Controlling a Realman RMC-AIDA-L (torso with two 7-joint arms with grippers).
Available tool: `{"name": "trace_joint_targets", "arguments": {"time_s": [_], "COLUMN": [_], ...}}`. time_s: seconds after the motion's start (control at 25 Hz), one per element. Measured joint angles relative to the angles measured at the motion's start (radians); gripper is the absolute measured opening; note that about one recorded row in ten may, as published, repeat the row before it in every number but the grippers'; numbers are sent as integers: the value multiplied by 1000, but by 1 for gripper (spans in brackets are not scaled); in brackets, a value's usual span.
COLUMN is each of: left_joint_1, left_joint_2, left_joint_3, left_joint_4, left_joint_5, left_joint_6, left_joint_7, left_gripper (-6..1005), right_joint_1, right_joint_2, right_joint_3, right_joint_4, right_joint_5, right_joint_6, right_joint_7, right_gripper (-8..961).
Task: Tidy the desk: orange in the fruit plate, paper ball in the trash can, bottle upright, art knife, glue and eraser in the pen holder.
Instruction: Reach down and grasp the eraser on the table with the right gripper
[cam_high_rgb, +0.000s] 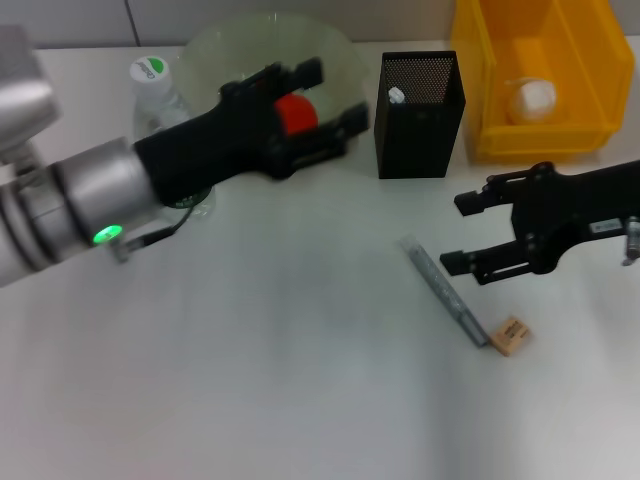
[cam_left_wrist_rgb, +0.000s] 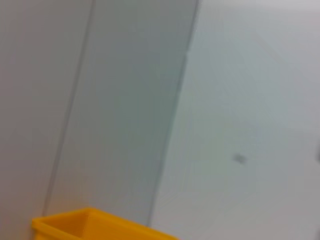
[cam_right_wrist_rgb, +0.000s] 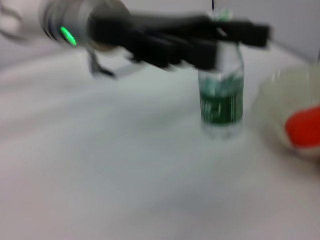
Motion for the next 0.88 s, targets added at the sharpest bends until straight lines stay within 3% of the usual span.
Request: {"name": "trace_joint_targets", "arguments": {"time_s": [0.08,0.2,0.24,0.4,0.48,0.68,0.88], "left_joint_1": [15,74,74,137,137,175,187], "left_joint_2": [5,28,28,48,48,59,69], "left_joint_3": [-29,-171,-171,-324,-324,-452,-470], "left_joint_4": [-1,-7,-7,-5,-5,-1,14], "left_joint_5": [38,205,205,422,422,626,680], "left_joint_6": [43,245,245,422,422,545,575], "left_joint_7": [-6,-7,-7,-7,-7,-8,2], "left_gripper": [856,856,856,855,855,855,855], "right_joint_1": [1,7,10,59,72,141,167], "right_joint_2": [0,0,0,0,0,0,1], "right_joint_3": [-44,-159,-195,-352,-374,-462,-497], "right_joint_4": [-40,-162,-202,-334,-342,-332,-314], "right_joint_5": [-32,-139,-176,-372,-409,-509,-556], "right_joint_6": [8,27,28,-20,-34,-125,-170], "right_joint_7": [56,226,288,579,626,819,940], "right_gripper": [678,677,677,676,675,674,673]}}
